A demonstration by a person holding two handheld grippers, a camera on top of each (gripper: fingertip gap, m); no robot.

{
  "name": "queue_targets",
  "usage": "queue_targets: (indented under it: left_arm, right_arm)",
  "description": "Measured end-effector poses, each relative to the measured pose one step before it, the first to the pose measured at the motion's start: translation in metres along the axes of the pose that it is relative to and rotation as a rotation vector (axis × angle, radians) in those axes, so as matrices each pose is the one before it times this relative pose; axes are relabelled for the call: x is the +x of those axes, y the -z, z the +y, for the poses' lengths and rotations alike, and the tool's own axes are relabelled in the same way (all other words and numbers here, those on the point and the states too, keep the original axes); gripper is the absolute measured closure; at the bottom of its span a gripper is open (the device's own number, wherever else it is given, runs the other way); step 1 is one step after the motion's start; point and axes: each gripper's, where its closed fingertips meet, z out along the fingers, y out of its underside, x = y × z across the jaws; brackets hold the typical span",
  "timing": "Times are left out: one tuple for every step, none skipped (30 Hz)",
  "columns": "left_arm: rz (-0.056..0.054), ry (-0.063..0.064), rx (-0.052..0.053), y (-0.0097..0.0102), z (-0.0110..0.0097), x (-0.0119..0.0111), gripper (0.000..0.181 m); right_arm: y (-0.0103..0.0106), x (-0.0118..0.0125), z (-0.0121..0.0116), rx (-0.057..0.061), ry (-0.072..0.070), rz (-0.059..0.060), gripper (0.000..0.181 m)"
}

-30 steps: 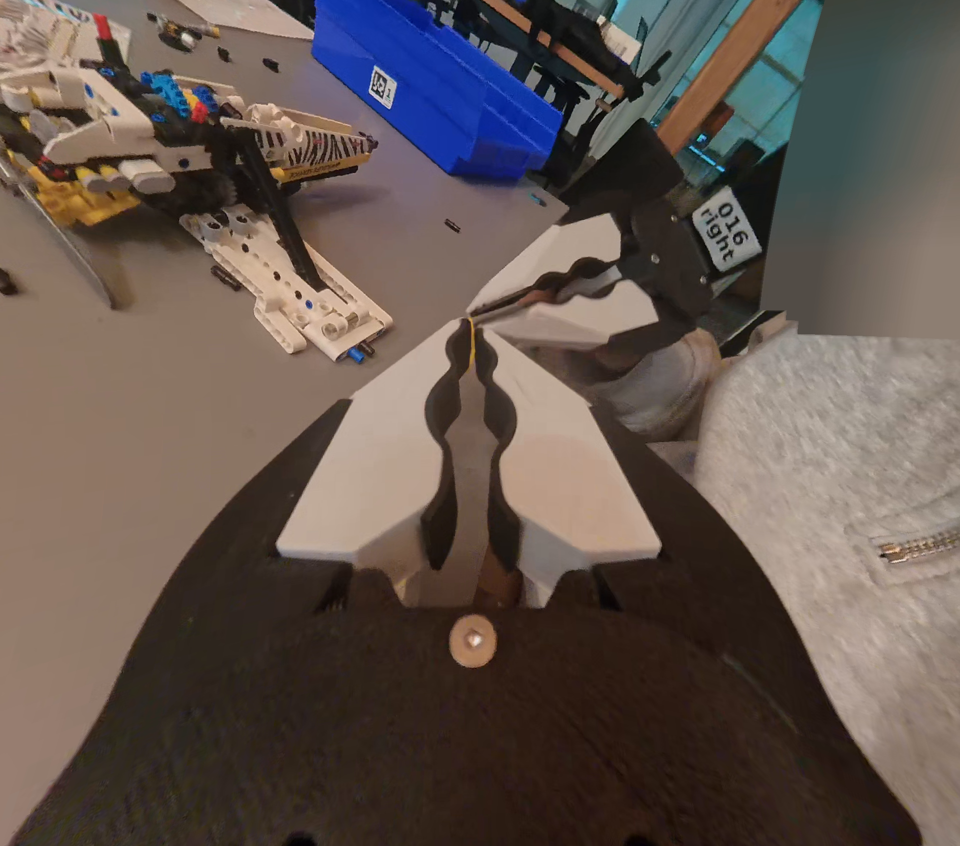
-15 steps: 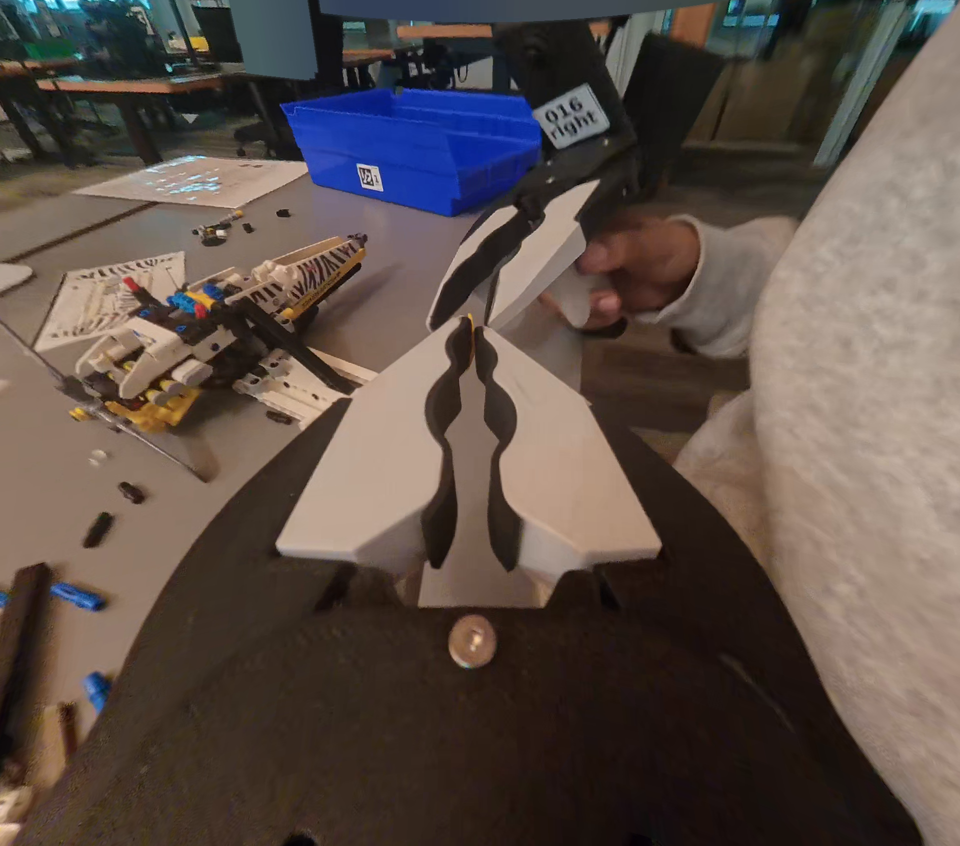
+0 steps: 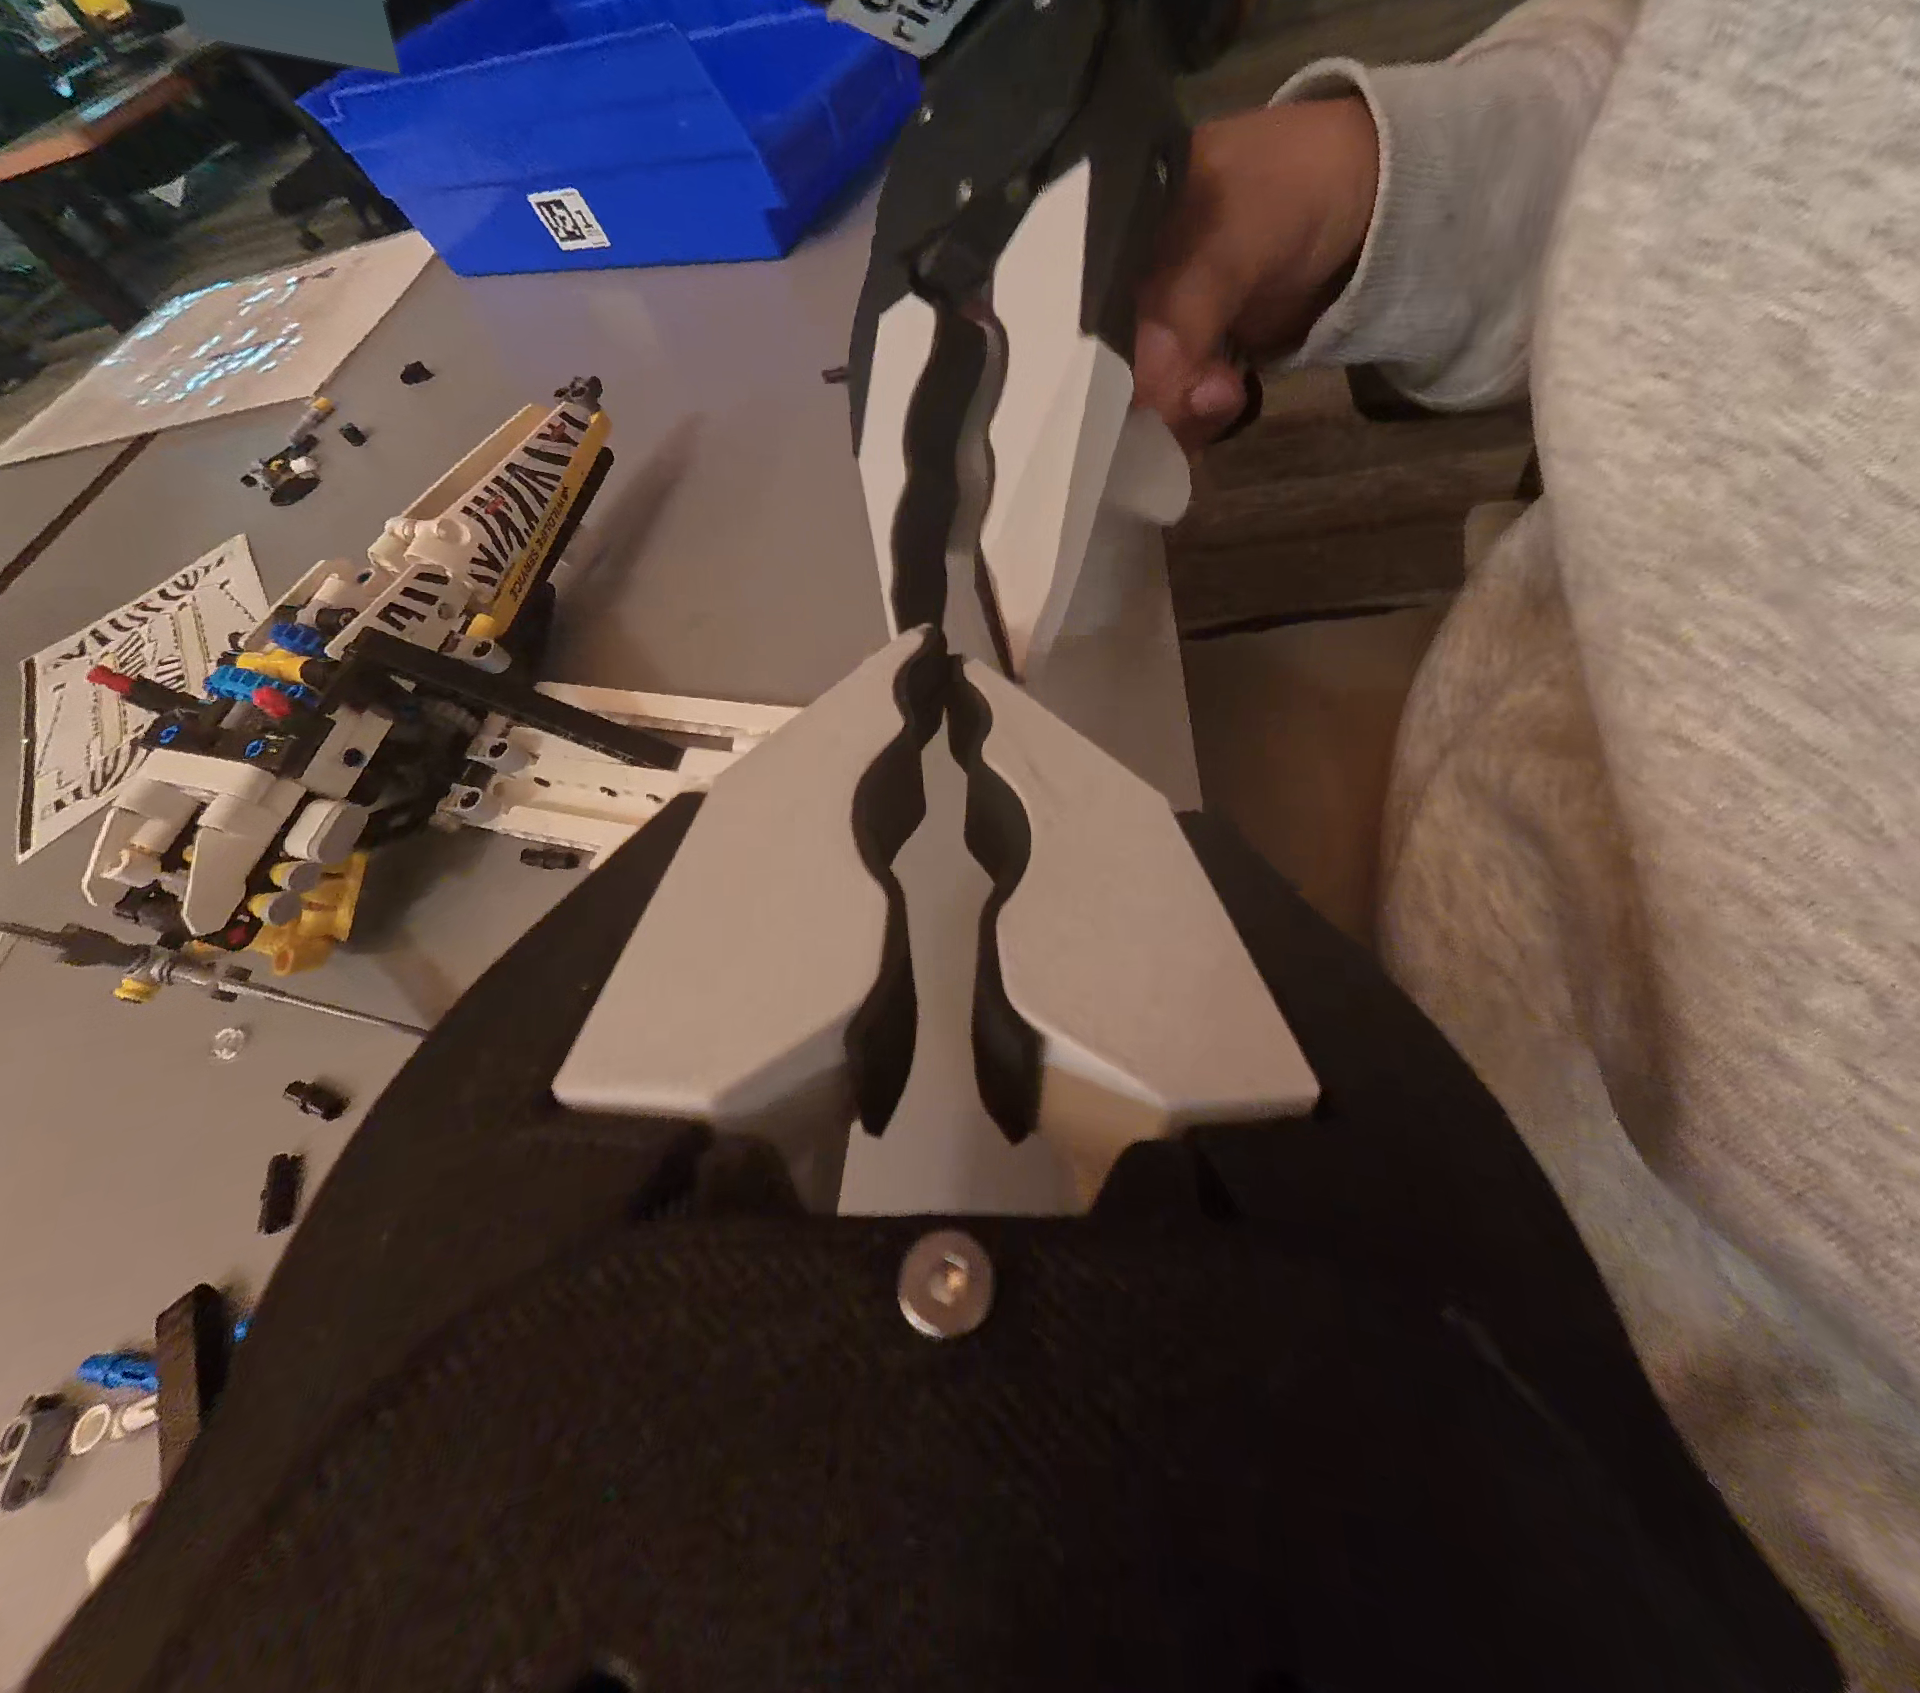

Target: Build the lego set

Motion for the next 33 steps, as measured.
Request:
queue_targets:
  left_arm:
    - [0.0001,-0.0131,-0.0212,-0.00077,0.004,-0.00038,0.181]
    - [0.0069,-0.0135,-0.0223,-0.00074,0.00421,0.00048,0.181]
    - [0.0091,-0.0089,-0.0136,-0.00048,0.00244,0.00082,0.181]
    - [0.0112,-0.0036,-0.0001,-0.00017,0.00022,0.00073,0.181]
    - [0.0101,-0.0009,0.0048,-0.00006,-0.00045,0.00028,0.181]
    - [0.0101,0.0007,0.0004,-0.00021,0.00019,-0.00007,0.181]
    - [0.009,0.0001,-0.0101,-0.0006,0.00181,-0.00033,0.181]
    - [0.0077,-0.0015,-0.02,-0.00062,0.00339,-0.00024,0.181]
    - [0.0062,-0.0008,-0.0235,-0.00055,0.00396,0.00004,0.181]
    - [-0.0046,-0.0003,-0.0261,-0.00008,0.00423,-0.0012,0.181]
    - [-0.0238,-0.0001,-0.0278,0.00032,0.00455,-0.00419,0.181]
    - [-0.0347,0.002,-0.0251,0.00101,0.00446,-0.00598,0.181]
    - [-0.0371,0.0118,-0.0198,0.00129,0.00411,-0.00682,0.181]
    - [-0.0235,0.0234,-0.021,0.00109,0.00402,-0.00543,0.181]
    - [-0.0041,0.0293,-0.0223,0.00097,0.00388,-0.00269,0.181]
    - [0.002,0.0259,-0.0173,0.00089,0.00284,-0.00157,0.181]
    - [-0.0087,0.0176,-0.0145,0.00071,0.00219,-0.00258,0.178]
    - [-0.0151,0.0075,-0.0126,0.00056,0.00191,-0.00295,0.174]
    - [-0.0159,0.0004,-0.0128,0.00013,0.00192,-0.00291,0.171]
    - [-0.0117,-0.0028,-0.0159,-0.00039,0.00264,-0.00238,0.167]
    - [-0.0095,-0.0008,-0.0193,-0.00108,0.00316,-0.00229,0.164]
    - [-0.0032,0.0029,-0.0212,-0.0019,0.00379,-0.00183,0.161]
    - [0.0023,0.0061,-0.0205,-0.00258,0.00387,-0.00109,0.158]
    - [0.0035,0.0101,-0.0214,-0.00287,0.00398,-0.001,0.156]
    - [0.012,0.0104,-0.0219,-0.00274,0.00369,0.00033,0.155]
    - [0.0153,0.0114,-0.0043,-0.00155,0.00072,0.00089,0.158]
    - [0.0219,0.011,0.0089,-0.00017,-0.00178,0.00205,0.165]
    - [0.023,0.0063,-0.0005,0.00016,-0.00042,0.00256,0.175]
    - [0.0211,0.0063,-0.0013,0.00026,-0.00022,0.00262,0.176]
    - [0.0121,0.0121,0.0019,0.00071,-0.00063,0.00122,0.176]
    - [0.0004,0.024,0.0074,0.00089,-0.00119,-0.00098,0.176]
    - [-0.0177,0.04,0.0103,0.00145,-0.00147,-0.00444,0.176]
    - [-0.0267,0.0617,0.0219,0.00262,-0.00337,-0.00644,0.176]
  right_arm:
    - [0.00187,-0.00002,-0.00086,0.0067,-0.0094,-0.0099,0.159]
    - [0.00227,0.00083,-0.00188,0.0144,-0.014,-0.0057,0.157]
    - [0.00246,0.00141,-0.00289,0.0204,-0.017,-0.0045,0.155]
    - [0.00245,0.00102,-0.00363,0.0253,-0.0188,-0.0068,0.156]
    - [0.00195,0.00118,-0.00331,0.0223,-0.0187,-0.0042,0.159]
    - [0.00102,0.00137,-0.00174,0.0119,-0.0129,0.0001,0.163]
    - [0.00001,0.00195,0.00004,-0.0016,0.0023,0.0112,0.17]
    - [-0.00059,0.00402,0.00131,-0.0113,0.0239,0.0355,0.175]
    - [-0.00065,0.00573,0.00157,-0.0174,0.037,0.0557,0.172]
    - [-0.00086,0.00317,0.00222,-0.0246,0.0401,0.0431,0.17]
    - [-0.00117,-0.00008,0.00238,-0.0254,0.0367,0.0187,0.169]
    - [-0.00135,0.00081,0.00227,-0.0218,0.0278,0.02,0.167]
    - [-0.00161,0.00162,0.00232,-0.0194,0.0146,0.0184,0.165]
    - [-0.00181,0.00009,0.00246,-0.0173,0.0025,0.002,0.163]
    - [-0.00176,-0.00016,0.00224,-0.0157,-0.0047,-0.0049,0.162]
    - [-0.00137,0.00096,0.00171,-0.0125,-0.0102,-0.0005,0.161]
    - [-0.00096,0.0009,0.00108,-0.0089,-0.0122,-0.0025,0.16]
    - [-0.00051,0.00042,0.00063,-0.0052,-0.0115,-0.0058,0.16]
    - [-0.00021,0.0004,0.00024,-0.0018,-0.011,-0.006,0.16]
    - [0.00013,0.00045,-0.00022,0.0011,-0.0113,-0.0056,0.16]
    - [0.00031,0.00042,-0.00038,0.0038,-0.0106,-0.006,0.16]
    - [0.00054,0.00022,-0.00071,0.0057,-0.0097,-0.006,0.16]
    - [0.00048,-0.00005,-0.00097,0.0076,-0.0089,-0.0067,0.16]
    - [0.0003,-0.00056,-0.00113,0.0087,-0.0087,-0.0089,0.161]
    - [-0.00002,-0.00096,-0.0012,0.0083,-0.0091,-0.0116,0.161]
    - [-0.00026,-0.00138,-0.00085,0.0068,-0.0084,-0.0132,0.161]
    - [-0.00056,-0.00117,-0.00071,0.0054,-0.0074,-0.0113,0.161]
    - [-0.00053,-0.00096,-0.00023,0.0027,-0.0067,-0.0091,0.161]
    - [-0.00061,-0.0006,0.00038,-0.0014,-0.0055,-0.007,0.161]
    - [-0.00052,0.0004,0.00054,-0.0037,-0.0049,0.0,0.161]
    - [-0.00048,0.00084,0.00057,-0.0037,-0.0036,0.0042,0.161]
    - [-0.00035,0.00043,0.00041,-0.0026,-0.001,0.0033,0.161]
    - [-0.00031,-0.00014,0.00041,-0.0015,0.002,0.0005,0.161]
